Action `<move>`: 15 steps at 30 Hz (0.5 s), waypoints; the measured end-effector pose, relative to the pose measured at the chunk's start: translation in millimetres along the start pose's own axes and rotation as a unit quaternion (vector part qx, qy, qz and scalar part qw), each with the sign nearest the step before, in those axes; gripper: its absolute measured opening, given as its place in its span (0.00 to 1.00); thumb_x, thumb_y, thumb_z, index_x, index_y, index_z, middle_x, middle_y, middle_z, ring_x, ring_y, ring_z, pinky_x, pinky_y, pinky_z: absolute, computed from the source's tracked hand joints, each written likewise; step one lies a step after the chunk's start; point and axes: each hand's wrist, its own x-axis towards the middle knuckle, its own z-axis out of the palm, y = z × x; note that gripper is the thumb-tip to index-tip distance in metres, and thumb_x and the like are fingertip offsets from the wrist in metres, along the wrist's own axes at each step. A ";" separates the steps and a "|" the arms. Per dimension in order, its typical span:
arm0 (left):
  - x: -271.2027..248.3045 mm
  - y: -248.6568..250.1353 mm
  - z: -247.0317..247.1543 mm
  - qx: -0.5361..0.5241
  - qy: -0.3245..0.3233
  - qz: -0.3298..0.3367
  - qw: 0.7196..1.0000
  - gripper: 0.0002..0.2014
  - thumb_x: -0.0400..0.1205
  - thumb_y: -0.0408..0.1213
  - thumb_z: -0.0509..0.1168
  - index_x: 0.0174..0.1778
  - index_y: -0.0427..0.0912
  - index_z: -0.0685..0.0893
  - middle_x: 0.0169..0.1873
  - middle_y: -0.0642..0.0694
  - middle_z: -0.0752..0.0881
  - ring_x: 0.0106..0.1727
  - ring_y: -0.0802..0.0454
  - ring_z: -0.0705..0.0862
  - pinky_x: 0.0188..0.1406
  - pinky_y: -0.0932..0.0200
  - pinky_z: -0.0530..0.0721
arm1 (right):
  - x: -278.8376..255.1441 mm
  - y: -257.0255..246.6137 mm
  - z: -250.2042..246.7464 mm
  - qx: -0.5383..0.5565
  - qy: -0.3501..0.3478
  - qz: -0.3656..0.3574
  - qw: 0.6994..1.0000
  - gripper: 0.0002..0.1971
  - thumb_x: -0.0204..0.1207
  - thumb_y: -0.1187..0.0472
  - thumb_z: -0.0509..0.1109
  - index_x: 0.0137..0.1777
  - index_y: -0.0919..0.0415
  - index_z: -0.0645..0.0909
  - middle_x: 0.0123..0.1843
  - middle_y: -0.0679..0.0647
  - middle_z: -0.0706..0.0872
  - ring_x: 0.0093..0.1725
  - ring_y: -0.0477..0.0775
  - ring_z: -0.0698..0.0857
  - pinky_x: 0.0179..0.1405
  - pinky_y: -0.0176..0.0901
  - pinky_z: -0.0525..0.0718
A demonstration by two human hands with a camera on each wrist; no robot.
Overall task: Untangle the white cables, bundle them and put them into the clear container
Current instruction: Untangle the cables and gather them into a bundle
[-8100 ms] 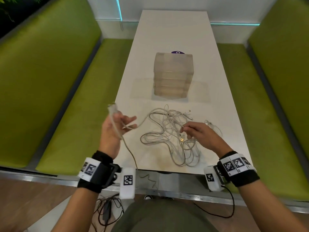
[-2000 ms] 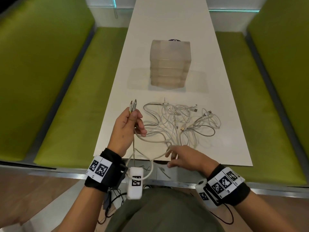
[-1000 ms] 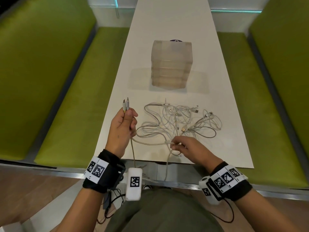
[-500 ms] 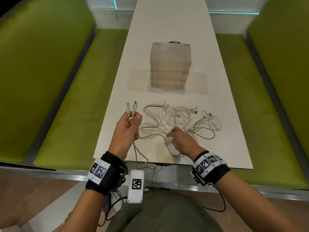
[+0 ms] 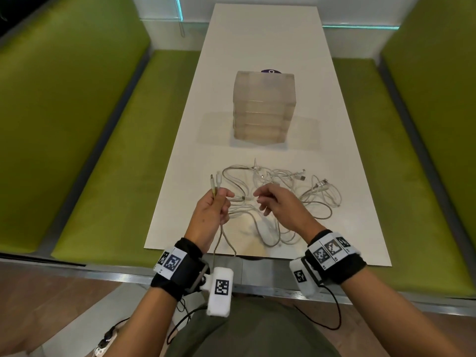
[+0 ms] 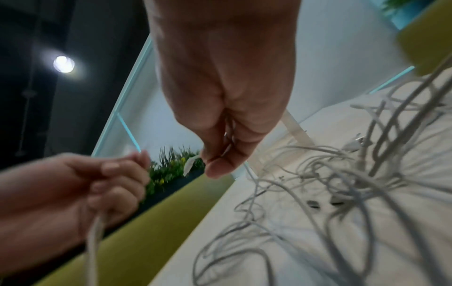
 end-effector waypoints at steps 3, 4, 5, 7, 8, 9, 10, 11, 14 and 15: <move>6.5 -6.7 12.6 0.007 -0.014 -0.024 1.000 0.10 0.88 0.39 0.56 0.48 0.39 0.80 0.27 0.54 0.69 0.26 0.59 0.64 0.26 0.64 0.63 | -2.3 -15.5 -0.3 0.058 0.024 -0.029 0.998 0.06 0.82 0.68 0.63 0.45 0.59 0.78 0.40 0.52 0.83 0.35 0.50 0.85 0.33 0.40 0.83; 7.6 -7.6 15.7 0.005 -0.020 -0.028 0.999 0.09 0.87 0.39 0.57 0.50 0.39 0.79 0.27 0.54 0.69 0.27 0.58 0.64 0.27 0.63 0.63 | -2.6 -18.0 -0.1 0.064 0.030 -0.037 0.997 0.05 0.82 0.66 0.63 0.45 0.59 0.78 0.42 0.51 0.83 0.35 0.50 0.85 0.32 0.40 0.82; 8.8 -7.9 18.1 0.008 -0.024 -0.029 0.999 0.07 0.87 0.38 0.58 0.51 0.40 0.79 0.28 0.55 0.71 0.28 0.58 0.64 0.29 0.62 0.64 | -2.3 -20.0 0.9 0.069 0.034 -0.041 0.996 0.04 0.82 0.64 0.64 0.45 0.58 0.78 0.42 0.50 0.83 0.35 0.49 0.85 0.32 0.40 0.81; 10.6 -7.9 21.3 0.030 -0.028 -0.028 0.999 0.06 0.87 0.38 0.59 0.51 0.43 0.80 0.29 0.57 0.75 0.29 0.58 0.66 0.31 0.63 0.66 | -3.1 -22.8 3.9 0.092 0.040 -0.044 0.994 0.02 0.81 0.62 0.67 0.46 0.57 0.79 0.40 0.49 0.83 0.33 0.47 0.83 0.31 0.38 0.78; 11.2 -8.1 22.6 0.036 -0.033 -0.025 0.998 0.06 0.87 0.39 0.58 0.50 0.43 0.80 0.30 0.55 0.75 0.29 0.58 0.67 0.32 0.62 0.67 | -3.5 -23.3 6.2 0.112 0.042 -0.042 0.992 0.01 0.79 0.63 0.69 0.46 0.57 0.79 0.38 0.49 0.84 0.32 0.47 0.82 0.31 0.37 0.77; 12.0 -8.0 24.3 0.038 -0.038 -0.020 0.998 0.07 0.87 0.39 0.58 0.48 0.44 0.80 0.32 0.50 0.74 0.30 0.58 0.66 0.32 0.62 0.67 | -3.6 -24.1 8.4 0.134 0.046 -0.037 0.989 0.03 0.77 0.63 0.71 0.47 0.58 0.79 0.37 0.52 0.84 0.31 0.48 0.81 0.30 0.35 0.76; 12.4 -8.1 25.2 0.034 -0.039 -0.016 0.999 0.09 0.88 0.39 0.57 0.46 0.44 0.81 0.34 0.46 0.73 0.30 0.58 0.66 0.32 0.61 0.67 | -3.5 -24.1 10.5 0.152 0.052 -0.028 0.987 0.06 0.75 0.64 0.74 0.46 0.60 0.78 0.36 0.56 0.85 0.29 0.48 0.80 0.28 0.34 0.76; 12.9 -8.2 25.7 0.025 -0.037 -0.015 0.999 0.10 0.88 0.39 0.56 0.44 0.44 0.81 0.35 0.45 0.73 0.30 0.57 0.66 0.32 0.61 0.67 | -3.6 -24.9 12.2 0.170 0.058 -0.016 0.984 0.08 0.74 0.64 0.75 0.44 0.61 0.77 0.36 0.60 0.84 0.27 0.48 0.79 0.27 0.34 0.75; 14.3 -8.0 25.2 -0.012 -0.030 -0.017 0.999 0.12 0.88 0.39 0.57 0.41 0.43 0.80 0.35 0.47 0.77 0.34 0.54 0.68 0.34 0.61 0.70 | -3.2 -26.3 14.9 0.181 0.036 0.012 0.983 0.11 0.73 0.62 0.76 0.39 0.61 0.75 0.35 0.66 0.86 0.22 0.48 0.77 0.22 0.35 0.72; 13.8 -6.1 26.0 -0.025 -0.034 -0.018 0.999 0.12 0.88 0.39 0.56 0.40 0.43 0.79 0.34 0.48 0.77 0.34 0.53 0.69 0.34 0.60 0.71 | -3.4 -26.3 15.2 0.162 0.006 0.015 0.987 0.10 0.75 0.59 0.74 0.39 0.60 0.76 0.34 0.62 0.87 0.22 0.47 0.77 0.21 0.34 0.72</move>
